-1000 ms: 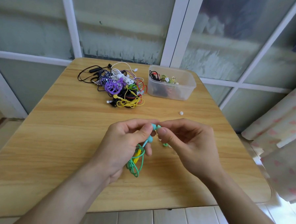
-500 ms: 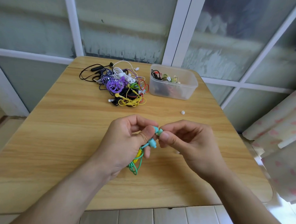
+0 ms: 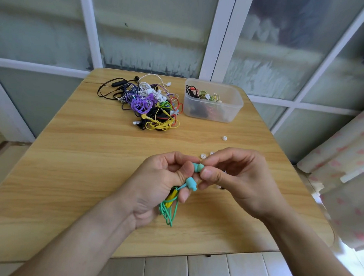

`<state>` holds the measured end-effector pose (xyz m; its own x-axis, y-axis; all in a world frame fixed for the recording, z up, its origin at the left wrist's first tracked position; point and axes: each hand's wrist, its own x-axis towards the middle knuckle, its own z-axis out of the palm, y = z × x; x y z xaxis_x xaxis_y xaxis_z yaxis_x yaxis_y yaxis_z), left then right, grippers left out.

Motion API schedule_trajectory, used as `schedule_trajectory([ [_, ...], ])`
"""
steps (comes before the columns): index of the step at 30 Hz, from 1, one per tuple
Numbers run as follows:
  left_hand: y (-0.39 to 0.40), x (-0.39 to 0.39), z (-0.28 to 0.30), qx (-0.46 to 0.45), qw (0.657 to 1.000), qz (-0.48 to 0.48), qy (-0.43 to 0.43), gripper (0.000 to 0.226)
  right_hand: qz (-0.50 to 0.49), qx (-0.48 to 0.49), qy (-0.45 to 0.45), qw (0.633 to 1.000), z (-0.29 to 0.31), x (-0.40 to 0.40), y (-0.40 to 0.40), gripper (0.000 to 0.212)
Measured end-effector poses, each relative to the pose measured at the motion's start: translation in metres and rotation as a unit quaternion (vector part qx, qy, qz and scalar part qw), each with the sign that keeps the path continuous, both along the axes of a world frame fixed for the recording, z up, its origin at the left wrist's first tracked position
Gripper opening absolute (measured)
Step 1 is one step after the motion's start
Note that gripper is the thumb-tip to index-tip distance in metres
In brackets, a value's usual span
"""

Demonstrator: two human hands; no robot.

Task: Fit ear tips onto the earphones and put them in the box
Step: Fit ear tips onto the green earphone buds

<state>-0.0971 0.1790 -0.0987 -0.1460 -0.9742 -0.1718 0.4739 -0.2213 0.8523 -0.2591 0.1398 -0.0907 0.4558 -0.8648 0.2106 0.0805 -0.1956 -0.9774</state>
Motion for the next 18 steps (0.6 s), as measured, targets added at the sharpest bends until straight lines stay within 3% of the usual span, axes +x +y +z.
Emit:
schedule_trajectory([
  [5,-0.0019,0.0038,0.0001,-0.008,1.0,-0.003,-0.028,0.018,0.009,0.0,0.019,1.0,-0.0033,-0.0017,-0.0027,0.017],
  [18,-0.0048,0.0036,-0.0039,-0.013,0.998,0.023,-0.058,0.014,-0.005,-0.021,0.04,0.999,0.0015,-0.0002,0.0003,0.015],
])
